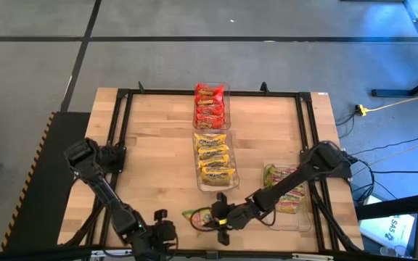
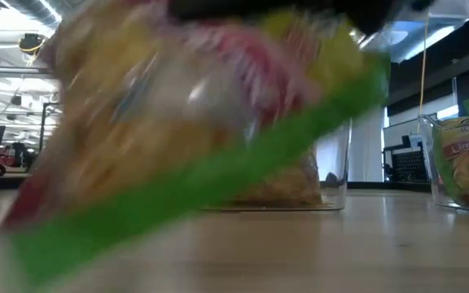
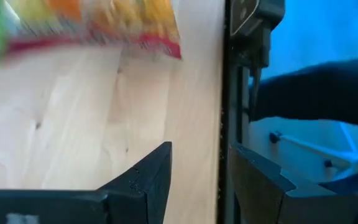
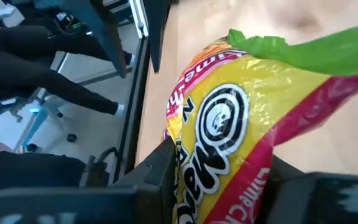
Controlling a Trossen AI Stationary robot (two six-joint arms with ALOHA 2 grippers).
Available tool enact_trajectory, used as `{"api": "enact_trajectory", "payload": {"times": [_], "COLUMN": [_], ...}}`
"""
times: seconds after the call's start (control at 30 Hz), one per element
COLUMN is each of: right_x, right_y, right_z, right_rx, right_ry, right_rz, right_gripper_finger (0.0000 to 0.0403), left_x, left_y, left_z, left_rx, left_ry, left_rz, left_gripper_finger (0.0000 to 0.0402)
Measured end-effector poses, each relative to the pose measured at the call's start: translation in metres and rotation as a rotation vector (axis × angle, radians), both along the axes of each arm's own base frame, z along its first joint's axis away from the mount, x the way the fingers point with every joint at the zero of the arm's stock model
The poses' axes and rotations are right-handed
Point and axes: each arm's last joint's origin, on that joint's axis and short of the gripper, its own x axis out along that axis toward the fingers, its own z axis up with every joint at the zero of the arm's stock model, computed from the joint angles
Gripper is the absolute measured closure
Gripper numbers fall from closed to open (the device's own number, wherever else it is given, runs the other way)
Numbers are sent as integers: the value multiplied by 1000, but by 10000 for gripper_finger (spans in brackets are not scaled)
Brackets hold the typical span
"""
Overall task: Sort Maruchan noodles
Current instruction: Put the green noodle pack into the bottom transparent bin
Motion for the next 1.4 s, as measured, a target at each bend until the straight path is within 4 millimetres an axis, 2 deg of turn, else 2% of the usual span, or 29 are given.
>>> {"api": "enact_trajectory", "payload": {"times": [0.3,0.53,0.8,0.9,1.03,1.13,1.3,1.4], "right_x": [-27,-61,-137,-169,-204,-220,-227,-222], "right_y": [-17,-27,-42,-47,-52,-51,-45,-40], "right_z": [54,98,157,169,172,165,148,139], "right_rx": [-89,-105,34,104,100,23,-153,-227], "right_ry": [108,177,343,449,600,706,794,813], "right_rz": [45,124,224,208,160,137,122,144], "right_gripper_finger": [307,303,306,302,304,305,301,303], "left_x": [-2,3,6,10,14,17,19,19], "left_y": [-4,-4,-1,2,6,8,10,10], "left_z": [-1,2,3,2,2,2,2,3], "left_rx": [-84,-117,-78,-76,-73,-64,-59,-58], "left_ry": [12,-38,-75,-75,-76,-77,-79,-79], "left_rz": [74,114,126,140,153,151,151,151], "left_gripper_finger": [249,249,249,249,249,249,249,249]}}
